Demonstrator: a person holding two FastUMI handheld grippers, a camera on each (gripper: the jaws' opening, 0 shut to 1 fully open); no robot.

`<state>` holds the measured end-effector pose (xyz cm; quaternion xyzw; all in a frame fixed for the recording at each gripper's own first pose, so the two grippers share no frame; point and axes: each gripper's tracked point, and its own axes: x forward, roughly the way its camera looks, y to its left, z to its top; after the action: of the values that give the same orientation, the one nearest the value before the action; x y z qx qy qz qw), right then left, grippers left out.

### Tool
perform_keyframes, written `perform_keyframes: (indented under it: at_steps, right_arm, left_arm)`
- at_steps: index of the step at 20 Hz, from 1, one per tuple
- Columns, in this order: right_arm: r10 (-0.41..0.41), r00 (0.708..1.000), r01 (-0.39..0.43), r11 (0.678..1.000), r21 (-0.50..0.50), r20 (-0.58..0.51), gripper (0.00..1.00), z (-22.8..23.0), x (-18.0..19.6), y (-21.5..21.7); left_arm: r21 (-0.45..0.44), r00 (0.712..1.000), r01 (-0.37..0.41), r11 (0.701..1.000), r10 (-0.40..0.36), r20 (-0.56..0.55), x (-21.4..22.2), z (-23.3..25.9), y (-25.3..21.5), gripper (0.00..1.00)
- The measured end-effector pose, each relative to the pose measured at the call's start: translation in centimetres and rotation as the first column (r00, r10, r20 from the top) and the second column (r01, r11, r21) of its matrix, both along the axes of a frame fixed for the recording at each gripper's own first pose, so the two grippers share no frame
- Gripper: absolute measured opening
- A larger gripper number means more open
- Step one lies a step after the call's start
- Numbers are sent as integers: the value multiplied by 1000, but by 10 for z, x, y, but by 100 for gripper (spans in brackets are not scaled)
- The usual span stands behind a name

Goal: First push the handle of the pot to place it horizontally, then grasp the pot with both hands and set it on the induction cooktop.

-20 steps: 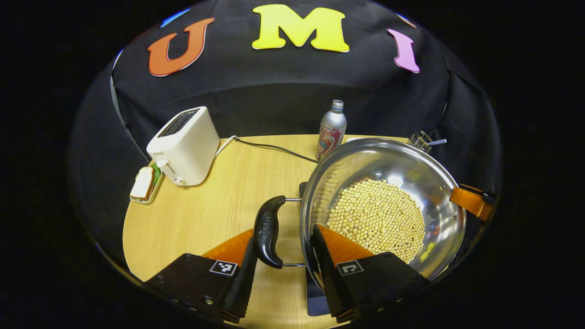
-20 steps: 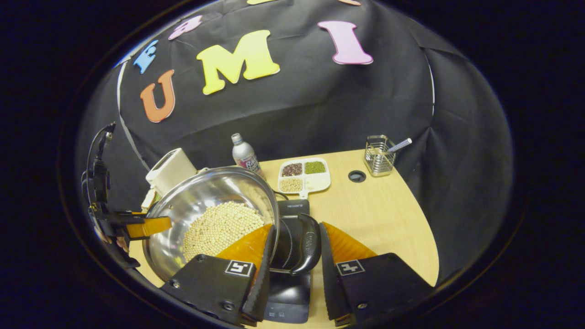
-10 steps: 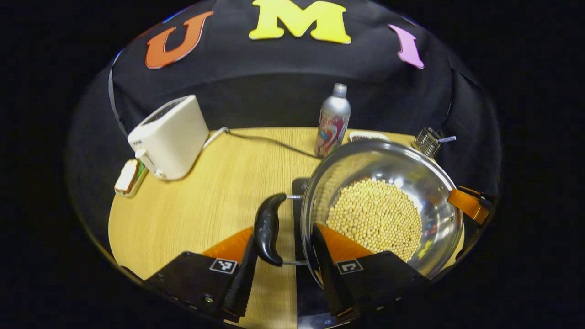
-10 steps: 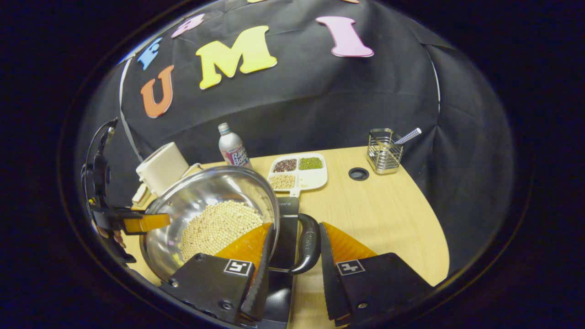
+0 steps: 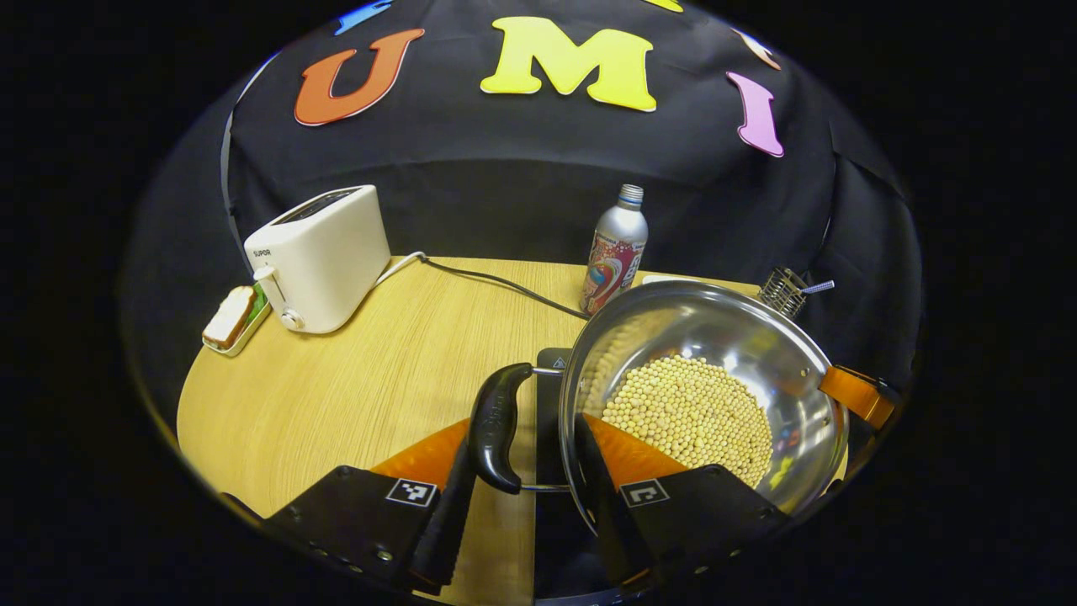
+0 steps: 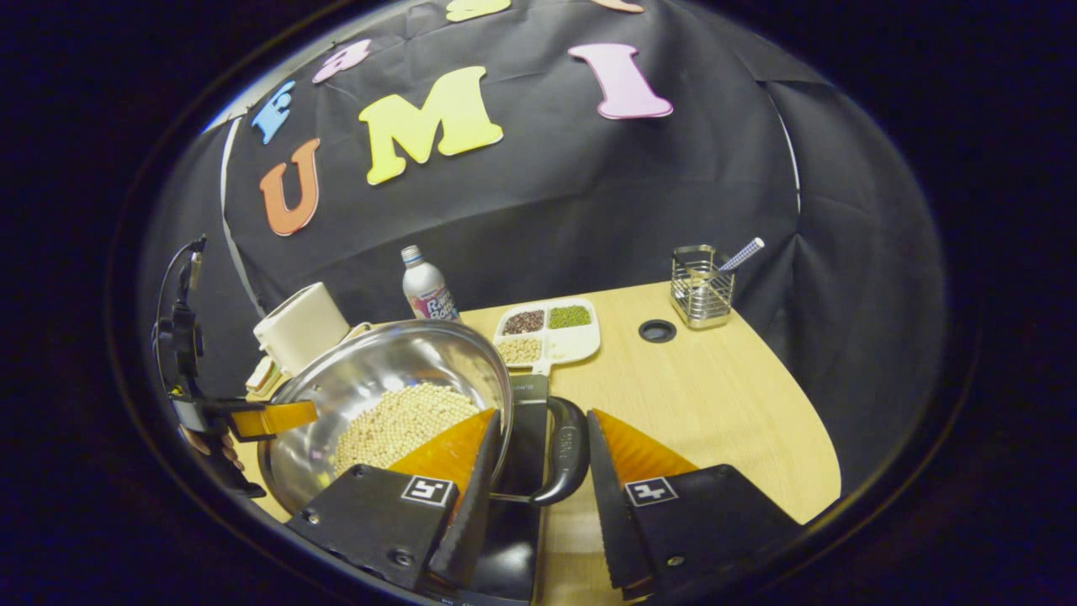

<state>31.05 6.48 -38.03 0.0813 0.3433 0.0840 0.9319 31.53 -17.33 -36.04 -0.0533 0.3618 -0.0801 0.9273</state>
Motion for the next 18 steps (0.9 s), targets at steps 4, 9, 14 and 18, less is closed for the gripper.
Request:
perform_keyframes:
  at_steps: [4, 9, 14, 18]
  right_arm:
    - [42, 996, -38, 998, -50, 80, 81, 15, -5, 5]
    - [11, 991, -5, 999, -49, 131, 90, 41, -43, 4]
    - [22, 980, -8, 997, -71, 196, 93, 65, -92, 13]
    - [20, 967, 1, 996, -85, 255, 93, 81, -131, 14]
  left_arm:
    - [-54, 997, -29, 998, 32, 63, 1, 8, 3, 64]
    - [-89, 976, -53, 995, 71, 206, -27, 48, 18, 86]
    - [-58, 944, -40, 998, 57, 326, -76, 87, 25, 93]
    - [-57, 929, -35, 998, 54, 366, -113, 106, 21, 94]
